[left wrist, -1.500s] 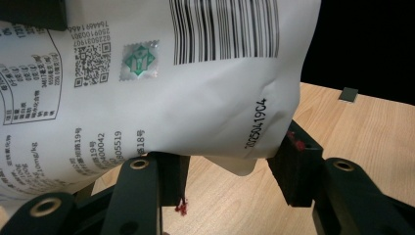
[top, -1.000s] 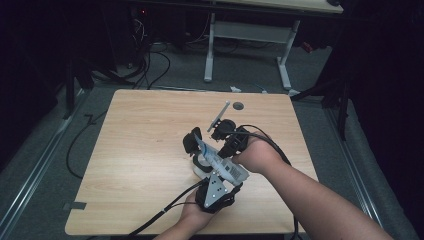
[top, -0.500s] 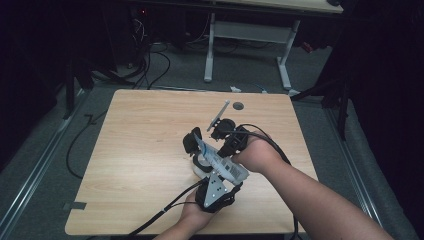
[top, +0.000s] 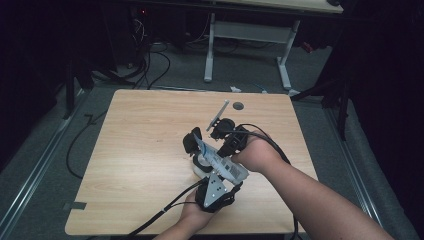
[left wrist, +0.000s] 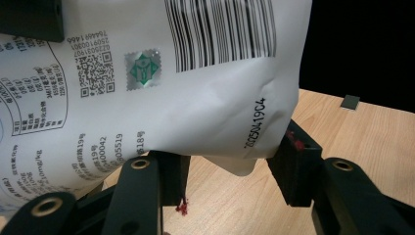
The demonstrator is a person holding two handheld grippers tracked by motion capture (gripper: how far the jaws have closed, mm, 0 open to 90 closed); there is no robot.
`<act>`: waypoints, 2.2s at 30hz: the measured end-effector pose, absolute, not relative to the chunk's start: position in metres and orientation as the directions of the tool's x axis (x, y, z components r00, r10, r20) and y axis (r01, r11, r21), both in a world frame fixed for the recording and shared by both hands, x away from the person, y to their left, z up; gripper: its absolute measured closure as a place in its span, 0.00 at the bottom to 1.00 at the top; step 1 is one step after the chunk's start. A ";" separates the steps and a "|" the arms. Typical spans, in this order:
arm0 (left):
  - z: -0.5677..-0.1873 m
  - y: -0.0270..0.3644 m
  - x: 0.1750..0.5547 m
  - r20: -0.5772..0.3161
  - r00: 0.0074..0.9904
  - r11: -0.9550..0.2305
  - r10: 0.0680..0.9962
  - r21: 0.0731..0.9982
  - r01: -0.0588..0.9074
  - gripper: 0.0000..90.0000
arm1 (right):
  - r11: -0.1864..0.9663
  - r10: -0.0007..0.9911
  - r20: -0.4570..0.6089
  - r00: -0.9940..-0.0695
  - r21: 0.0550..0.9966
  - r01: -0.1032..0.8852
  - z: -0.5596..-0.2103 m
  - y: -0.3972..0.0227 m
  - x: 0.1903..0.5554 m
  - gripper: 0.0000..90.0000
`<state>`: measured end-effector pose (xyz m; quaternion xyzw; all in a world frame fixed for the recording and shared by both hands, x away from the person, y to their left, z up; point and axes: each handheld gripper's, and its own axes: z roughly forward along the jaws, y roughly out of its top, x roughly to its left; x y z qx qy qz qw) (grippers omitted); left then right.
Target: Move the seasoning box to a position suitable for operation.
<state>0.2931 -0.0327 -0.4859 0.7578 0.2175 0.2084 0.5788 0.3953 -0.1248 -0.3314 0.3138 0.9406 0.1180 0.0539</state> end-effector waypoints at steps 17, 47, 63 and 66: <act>-0.486 -0.033 0.293 0.063 0.818 -0.232 0.572 0.969 0.087 0.60 | 0.774 0.604 -0.025 -0.797 0.255 0.579 -0.332 -0.125 0.396 1.00; -0.484 -0.033 0.294 0.071 0.816 -0.235 0.574 0.969 0.081 0.61 | 0.771 0.608 -0.028 -0.794 0.259 0.581 -0.330 -0.125 0.397 1.00; -0.483 -0.033 0.296 0.077 0.813 -0.234 0.577 0.969 0.075 0.61 | 0.776 0.601 -0.034 -0.799 0.265 0.572 -0.329 -0.124 0.398 1.00; -0.483 -0.033 0.296 0.081 0.811 -0.236 0.579 0.969 0.072 0.61 | 0.776 0.600 -0.034 -0.799 0.265 0.572 -0.329 -0.124 0.398 1.00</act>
